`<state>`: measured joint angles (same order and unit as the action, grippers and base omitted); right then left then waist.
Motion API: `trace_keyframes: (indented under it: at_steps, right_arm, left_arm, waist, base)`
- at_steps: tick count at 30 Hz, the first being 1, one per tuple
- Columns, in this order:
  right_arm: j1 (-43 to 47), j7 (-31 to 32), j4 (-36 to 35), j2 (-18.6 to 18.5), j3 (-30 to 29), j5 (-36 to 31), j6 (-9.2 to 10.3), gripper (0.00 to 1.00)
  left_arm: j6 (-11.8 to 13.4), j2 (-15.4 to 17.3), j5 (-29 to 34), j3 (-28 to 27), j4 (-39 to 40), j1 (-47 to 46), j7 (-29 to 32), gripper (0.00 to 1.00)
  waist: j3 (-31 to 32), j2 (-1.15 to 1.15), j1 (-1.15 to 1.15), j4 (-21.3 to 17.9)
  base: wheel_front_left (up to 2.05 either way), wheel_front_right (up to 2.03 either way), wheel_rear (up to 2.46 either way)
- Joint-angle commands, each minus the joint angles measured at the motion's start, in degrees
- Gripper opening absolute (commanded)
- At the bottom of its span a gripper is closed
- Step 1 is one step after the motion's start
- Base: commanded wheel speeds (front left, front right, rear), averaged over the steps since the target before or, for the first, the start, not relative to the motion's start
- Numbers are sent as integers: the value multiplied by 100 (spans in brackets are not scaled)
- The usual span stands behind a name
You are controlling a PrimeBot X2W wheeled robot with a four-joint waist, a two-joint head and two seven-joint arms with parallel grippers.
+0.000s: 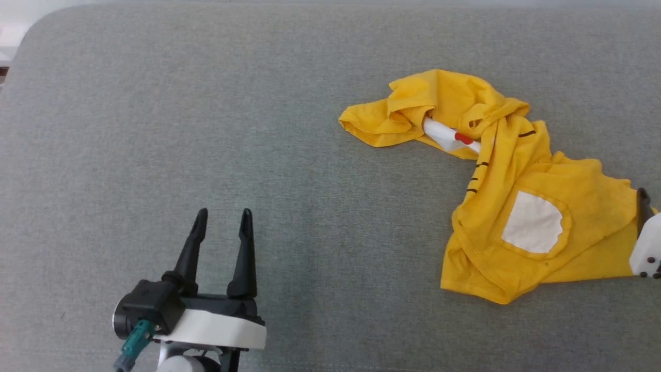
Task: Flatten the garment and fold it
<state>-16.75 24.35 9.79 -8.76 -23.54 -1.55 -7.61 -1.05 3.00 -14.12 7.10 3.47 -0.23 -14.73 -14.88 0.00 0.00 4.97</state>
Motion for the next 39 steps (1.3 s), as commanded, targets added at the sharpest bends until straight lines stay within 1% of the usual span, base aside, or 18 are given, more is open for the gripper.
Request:
trace_keyframes:
  at_steps: [1, 5, 10, 15, 19, 20, 21, 22, 28, 32, 36, 39]
  right_arm:
    - [23, 100, 17, 45, 30, 30, 12, 100]
    - [93, 301, 96, 255, 54, 121, 12, 100]
    - [148, 323, 161, 416, -79, 5, 12, 100]
    - [143, 324, 231, 508, -267, -117, 12, 100]
    - [189, 325, 279, 545, -262, -122, 12, 100]
    - [188, 304, 289, 552, -261, -104, 12, 51]
    - [179, 279, 307, 559, -259, -94, 12, 28]
    - [172, 254, 330, 563, -245, -105, 12, 0]
    - [53, 155, 400, 576, -251, -139, 12, 0]
    - [-49, 27, 308, 579, -203, -147, 12, 0]
    - [-147, 17, 2, 580, -11, -19, 12, 0]
    - [-217, 50, -344, 516, 267, 102, 12, 0]
  left_arm:
    - [-53, -12, -23, 25, -26, -113, -27, 100]
    - [-58, -13, 0, 9, -35, -115, -27, 100]
    - [-86, -13, 19, 9, -58, -115, -27, 100]
    - [-94, -13, 21, -2, -61, -103, -27, 100]
    - [-93, -13, 22, -12, -80, -86, -27, 100]
    - [-94, -13, 18, -10, -84, -93, -27, 100]
    - [-91, -13, 13, -9, -84, -102, -27, 100]
    - [-90, -13, 9, -9, -82, -109, -27, 100]
    - [-71, -13, 6, -16, -71, -134, -27, 100]
    - [-59, -13, -14, -21, -71, -140, -27, 100]
    - [-37, -13, -40, -13, -73, -135, -27, 100]
    - [-14, -13, -63, 9, -81, -125, -27, 100]
  waist:
    - [4, 0, 0, 80]
    - [-12, 0, 0, 195]
    - [-29, 0, 0, 317]
    - [-10, 0, 0, 353]
    - [4, 0, 0, 310]
    - [3, 0, 0, 291]
    - [3, 0, 0, 269]
    - [6, 0, 0, 250]
    - [9, 0, 0, 157]
    - [24, 0, 0, 103]
    - [56, 0, 0, 67]
    - [104, 0, 0, 55]
  base:
    - [0, 0, 0]
    - [0, 0, 0]
    - [0, 0, 0]
    - [0, 0, 0]
    - [0, 0, 0]
    - [0, 0, 0]
    - [0, 0, 0]
    - [0, 0, 0]
    - [0, 0, 0]
    - [0, 0, 0]
    - [0, 0, 0]
    - [0, 0, 0]
